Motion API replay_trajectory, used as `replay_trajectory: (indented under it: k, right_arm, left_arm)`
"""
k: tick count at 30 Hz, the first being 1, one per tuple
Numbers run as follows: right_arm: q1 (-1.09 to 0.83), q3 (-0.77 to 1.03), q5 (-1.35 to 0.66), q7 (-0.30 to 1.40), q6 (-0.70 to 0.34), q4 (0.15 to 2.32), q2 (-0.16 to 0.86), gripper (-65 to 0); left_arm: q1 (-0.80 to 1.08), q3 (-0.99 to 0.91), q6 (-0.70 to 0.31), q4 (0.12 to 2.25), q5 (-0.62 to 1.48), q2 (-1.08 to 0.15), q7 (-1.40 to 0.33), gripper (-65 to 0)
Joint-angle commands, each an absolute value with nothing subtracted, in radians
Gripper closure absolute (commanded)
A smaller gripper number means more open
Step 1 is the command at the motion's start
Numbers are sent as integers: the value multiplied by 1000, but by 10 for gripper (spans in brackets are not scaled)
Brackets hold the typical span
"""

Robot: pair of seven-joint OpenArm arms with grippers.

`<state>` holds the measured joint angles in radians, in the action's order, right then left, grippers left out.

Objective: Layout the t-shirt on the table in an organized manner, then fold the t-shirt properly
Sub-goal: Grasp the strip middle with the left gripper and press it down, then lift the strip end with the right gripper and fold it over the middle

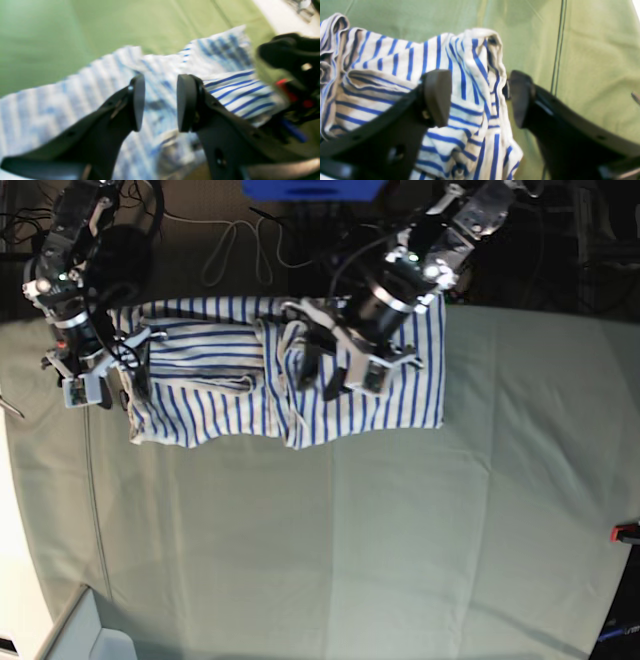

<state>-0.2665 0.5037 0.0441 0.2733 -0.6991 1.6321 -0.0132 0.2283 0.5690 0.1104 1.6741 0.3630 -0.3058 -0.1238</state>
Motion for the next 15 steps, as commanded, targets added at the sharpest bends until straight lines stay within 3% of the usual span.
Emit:
replay_trajectory:
  k: [1,15]
  right_arm:
    - [-260,507,27,252,-698,1635,-4,-420]
    - [-147,588,28,252,-698,1320,39,-442]
  left_arm:
    - [239,555,104,1712,363,-326,-99,-208]
    - [483,36,96,1834,364,-363,-99,-208]
